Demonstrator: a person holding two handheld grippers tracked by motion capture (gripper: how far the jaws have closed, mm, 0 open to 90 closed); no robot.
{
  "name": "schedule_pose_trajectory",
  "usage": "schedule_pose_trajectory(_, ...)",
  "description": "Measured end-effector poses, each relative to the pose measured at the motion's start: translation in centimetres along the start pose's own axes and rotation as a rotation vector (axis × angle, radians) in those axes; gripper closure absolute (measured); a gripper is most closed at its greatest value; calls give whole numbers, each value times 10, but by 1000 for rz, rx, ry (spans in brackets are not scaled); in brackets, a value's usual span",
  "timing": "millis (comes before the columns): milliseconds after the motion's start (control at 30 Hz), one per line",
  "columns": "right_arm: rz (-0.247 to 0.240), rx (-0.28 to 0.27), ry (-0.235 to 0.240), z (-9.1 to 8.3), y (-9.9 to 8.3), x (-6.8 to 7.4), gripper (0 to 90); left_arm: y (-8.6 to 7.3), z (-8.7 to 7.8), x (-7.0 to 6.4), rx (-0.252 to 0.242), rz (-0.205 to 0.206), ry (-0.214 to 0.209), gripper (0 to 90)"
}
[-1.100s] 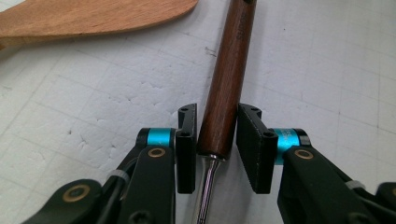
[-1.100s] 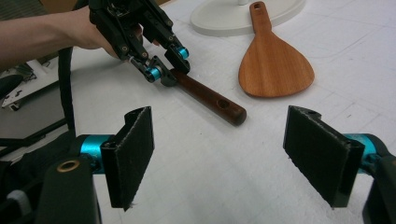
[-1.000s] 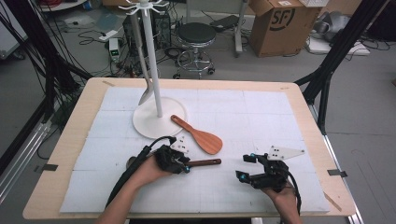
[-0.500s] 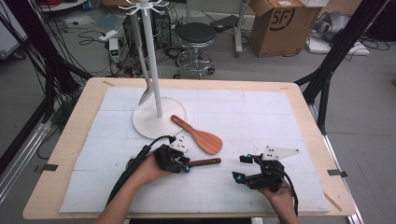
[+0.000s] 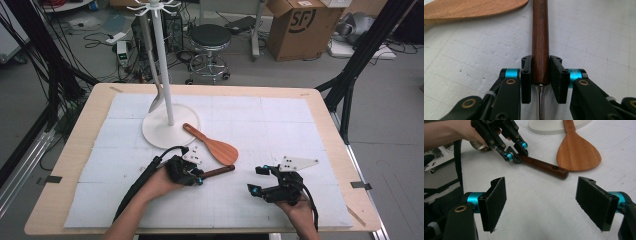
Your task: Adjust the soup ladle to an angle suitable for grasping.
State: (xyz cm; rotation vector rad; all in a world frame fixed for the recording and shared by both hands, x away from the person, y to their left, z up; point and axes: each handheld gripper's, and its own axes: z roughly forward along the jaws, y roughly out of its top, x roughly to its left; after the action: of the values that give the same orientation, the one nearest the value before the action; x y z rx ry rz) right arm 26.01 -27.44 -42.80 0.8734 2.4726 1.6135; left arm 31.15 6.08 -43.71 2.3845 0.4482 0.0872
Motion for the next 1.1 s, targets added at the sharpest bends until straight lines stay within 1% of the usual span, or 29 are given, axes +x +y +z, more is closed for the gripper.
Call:
schedule_pose_trajectory(33,-2,-1,0,1,0,0,238,0,0,0,2,6,2,723)
schedule_pose_trajectory(267,-13,9,-1,5,2,2,238,1,0,-1,6,9,8,730)
schedule_pose_trajectory(433,-4,16,-10,7,2,3,238,1,0,-2,5,16,12,731)
schedule_pose_trajectory(467,-1,15,-10,7,2,3,239,2,-2,-2,11,24,11,732)
schedule_pose_trajectory(533,8,15,-17,8,3,4,240,2,-4,-3,-3,15,11,732)
schedule_pose_trajectory(633,5,13,-20,11,5,4,246,3,-9,-3,-28,13,8,732)
schedule_pose_trajectory(700,11,22,-21,13,7,5,257,4,-12,-4,-52,12,3,732)
schedule_pose_trajectory(733,13,21,-21,14,8,5,268,5,-14,-5,-63,9,4,732)
schedule_pose_trajectory(767,4,24,-21,16,9,5,270,5,-16,-5,-70,11,9,732)
schedule_pose_trajectory(833,8,29,-25,19,11,6,274,7,-19,-6,-93,7,9,732)
schedule_pose_trajectory(867,20,33,-26,21,13,7,280,8,-21,-6,-106,2,6,732)
schedule_pose_trajectory(900,16,35,-27,23,14,7,282,9,-22,-7,-113,1,5,732)
schedule_pose_trajectory(1000,17,34,-27,27,19,7,285,14,-27,-9,-132,12,4,732)
schedule_pose_trajectory(1033,26,38,-24,28,20,7,286,16,-28,-10,-138,17,5,732)
schedule_pose_trajectory(1100,30,28,-20,31,24,7,301,20,-31,-12,-147,28,6,732)
